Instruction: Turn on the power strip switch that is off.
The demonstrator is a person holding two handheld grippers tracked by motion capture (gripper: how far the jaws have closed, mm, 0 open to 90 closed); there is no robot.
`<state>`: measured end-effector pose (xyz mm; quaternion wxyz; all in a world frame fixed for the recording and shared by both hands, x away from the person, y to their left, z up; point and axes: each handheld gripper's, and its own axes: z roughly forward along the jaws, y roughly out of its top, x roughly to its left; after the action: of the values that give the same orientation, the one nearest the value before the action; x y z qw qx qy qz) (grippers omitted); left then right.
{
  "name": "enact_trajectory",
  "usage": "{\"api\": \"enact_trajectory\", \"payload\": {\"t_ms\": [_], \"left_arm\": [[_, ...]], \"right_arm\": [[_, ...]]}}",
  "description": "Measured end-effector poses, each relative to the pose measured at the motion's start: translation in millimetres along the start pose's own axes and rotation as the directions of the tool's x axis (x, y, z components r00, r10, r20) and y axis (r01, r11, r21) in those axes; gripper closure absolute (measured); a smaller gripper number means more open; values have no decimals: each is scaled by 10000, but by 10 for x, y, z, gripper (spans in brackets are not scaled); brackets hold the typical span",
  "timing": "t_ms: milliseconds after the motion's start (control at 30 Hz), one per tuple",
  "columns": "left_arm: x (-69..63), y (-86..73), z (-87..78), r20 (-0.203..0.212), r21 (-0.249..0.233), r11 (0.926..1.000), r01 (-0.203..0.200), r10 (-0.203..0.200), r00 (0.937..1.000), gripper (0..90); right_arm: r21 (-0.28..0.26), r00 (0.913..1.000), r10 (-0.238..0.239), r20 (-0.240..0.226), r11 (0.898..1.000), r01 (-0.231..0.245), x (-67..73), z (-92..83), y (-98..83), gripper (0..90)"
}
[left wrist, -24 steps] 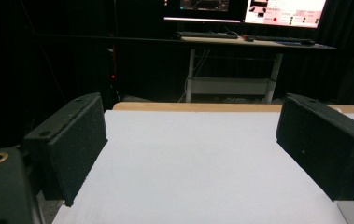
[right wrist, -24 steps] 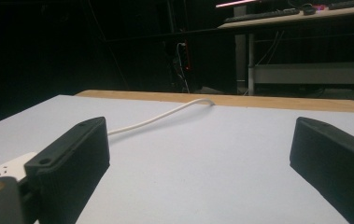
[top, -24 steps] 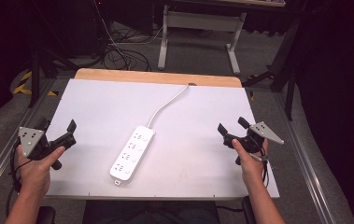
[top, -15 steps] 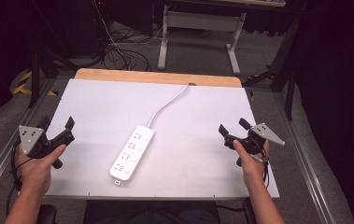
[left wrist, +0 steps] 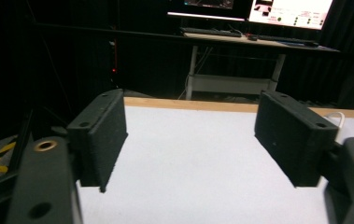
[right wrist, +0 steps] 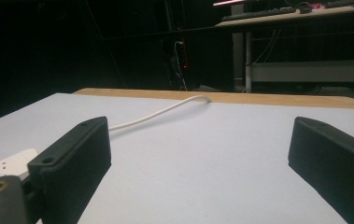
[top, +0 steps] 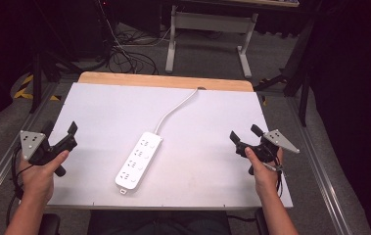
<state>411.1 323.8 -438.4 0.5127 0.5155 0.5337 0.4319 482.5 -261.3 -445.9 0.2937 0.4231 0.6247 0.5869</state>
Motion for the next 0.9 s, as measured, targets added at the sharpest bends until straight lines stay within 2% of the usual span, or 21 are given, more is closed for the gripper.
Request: {"api": "enact_trajectory", "payload": {"t_ms": [167,200,233,267,467,600,700,900], "left_arm": [[15,13,-25,122,-59,9999,-136,137,9998,549],[12,15,-28,164,-89,9999,-92,93,9998,631],[12,16,-30,209,-107,9999,-107,109,9997,631],[14,18,-33,245,-103,9998,-159,161,9996,685],[10,29,-46,408,-141,9992,-365,371,9985,775],[9,38,-52,651,-56,9989,-470,472,9968,900],[10,51,-59,926,85,9984,-561,551,9942,900],[-14,98,-79,1539,389,9946,-965,895,9840,900]], "right_arm": [[-12,10000,38,-15,10000,-38,1,-3,-1,66],[2,10000,57,-40,10000,-57,0,-2,-1,66],[2,10000,57,-40,10000,-57,0,-2,-1,66],[-1,10000,85,-33,10000,-85,2,0,-2,67],[13,10000,46,-61,10000,-45,4,-1,-3,68],[23,9999,68,-78,10000,-67,3,-1,-4,69],[25,9999,73,-91,10000,-73,4,-1,-5,69],[23,9999,61,-107,10000,-61,3,0,-9,70]]}}
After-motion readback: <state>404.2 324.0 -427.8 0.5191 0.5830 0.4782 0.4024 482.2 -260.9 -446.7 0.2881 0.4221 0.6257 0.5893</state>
